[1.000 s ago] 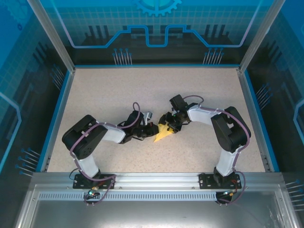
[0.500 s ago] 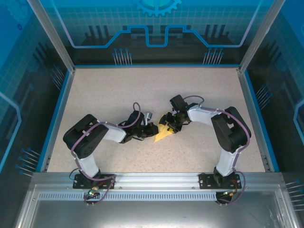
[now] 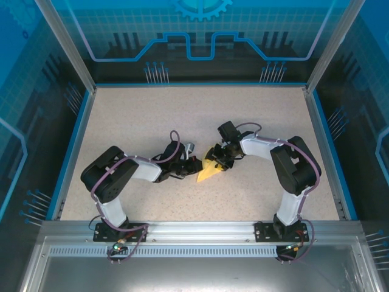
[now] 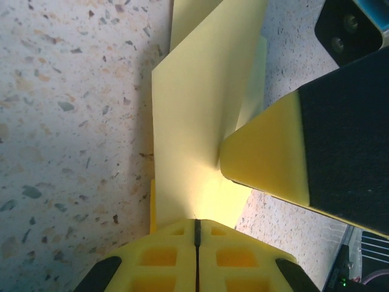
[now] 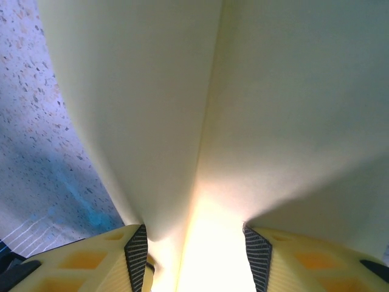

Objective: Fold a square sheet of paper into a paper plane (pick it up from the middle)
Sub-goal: Fourth fold the wing at the center of the table.

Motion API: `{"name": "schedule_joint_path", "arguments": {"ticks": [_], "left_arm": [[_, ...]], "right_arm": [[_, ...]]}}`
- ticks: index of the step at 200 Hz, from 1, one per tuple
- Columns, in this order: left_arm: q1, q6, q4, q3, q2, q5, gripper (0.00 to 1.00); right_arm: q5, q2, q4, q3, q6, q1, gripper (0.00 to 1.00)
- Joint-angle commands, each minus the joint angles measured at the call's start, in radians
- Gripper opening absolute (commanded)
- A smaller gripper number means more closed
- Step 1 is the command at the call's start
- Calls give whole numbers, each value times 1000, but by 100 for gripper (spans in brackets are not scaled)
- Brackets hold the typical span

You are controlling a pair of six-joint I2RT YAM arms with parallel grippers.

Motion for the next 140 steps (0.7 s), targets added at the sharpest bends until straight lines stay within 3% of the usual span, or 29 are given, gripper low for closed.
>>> {"name": "schedule_joint_path", "arguments": {"ticks": [1,140], "left_arm": [[6,38,-21,23,18,-6,7],[16,38,-28,19,-28,-27,7]], "right_arm": [[62,56,-130,-19,15,-14,50],[73,80,-152,-19,35,-13,42]]}}
